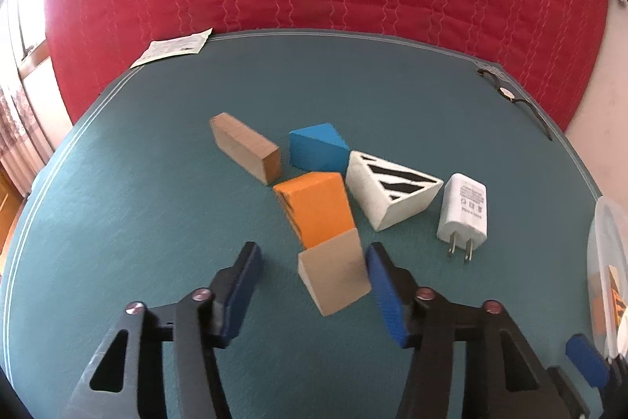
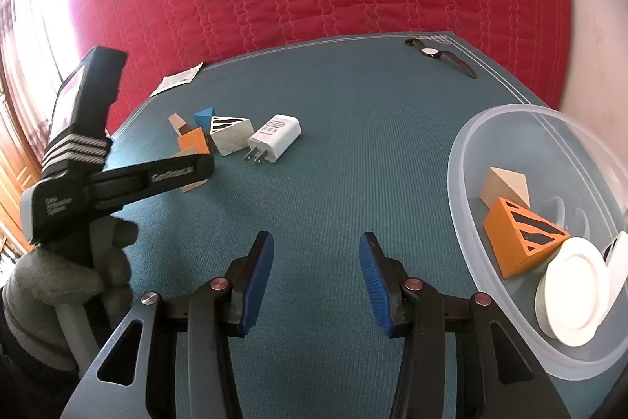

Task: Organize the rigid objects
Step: 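Grasp the tan wedge block with the left gripper, then grasp the white charger with the right gripper while the left gripper holds the tan wedge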

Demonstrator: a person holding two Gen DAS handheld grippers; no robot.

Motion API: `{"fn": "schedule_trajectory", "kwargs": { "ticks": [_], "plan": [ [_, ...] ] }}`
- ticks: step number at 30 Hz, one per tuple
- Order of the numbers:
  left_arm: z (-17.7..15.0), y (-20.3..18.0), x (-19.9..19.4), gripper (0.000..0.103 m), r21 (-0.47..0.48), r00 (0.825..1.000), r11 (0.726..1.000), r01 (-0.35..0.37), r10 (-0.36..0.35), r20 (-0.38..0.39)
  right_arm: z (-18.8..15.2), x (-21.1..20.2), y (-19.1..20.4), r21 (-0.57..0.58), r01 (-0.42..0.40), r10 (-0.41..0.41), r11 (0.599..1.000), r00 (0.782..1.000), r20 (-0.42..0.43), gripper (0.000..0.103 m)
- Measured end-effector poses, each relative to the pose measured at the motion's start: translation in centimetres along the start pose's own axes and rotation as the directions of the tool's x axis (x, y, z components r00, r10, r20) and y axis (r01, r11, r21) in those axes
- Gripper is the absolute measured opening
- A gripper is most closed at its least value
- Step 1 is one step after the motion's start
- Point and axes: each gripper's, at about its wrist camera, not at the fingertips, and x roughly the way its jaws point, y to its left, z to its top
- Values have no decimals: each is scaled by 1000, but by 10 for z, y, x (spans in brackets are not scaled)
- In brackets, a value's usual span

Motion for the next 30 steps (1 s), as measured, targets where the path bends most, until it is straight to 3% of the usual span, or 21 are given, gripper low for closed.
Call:
{"fn": "schedule_trajectory", "kwargs": {
  "ticks": [6,17,25,30],
  "plan": [
    [-4,9,-2,36,-11,1000,1000,24,-24,6,0,0,0,-1,0,0,1000,1000,-2,47],
    [-9,23,-19,36,-29,999,999,38,-37,32,1,5,4,-15,-24,23,1000,998,-58,47],
    [-9,32,-31,36,-43,997,998,48,-45,62,32,15,16,9,-96,97,995,989,-108,47],
    [-12,29,-32,36,-33,997,998,46,-43,65,46,31,25,-7,-94,92,996,984,-151,47]
  ]
}}
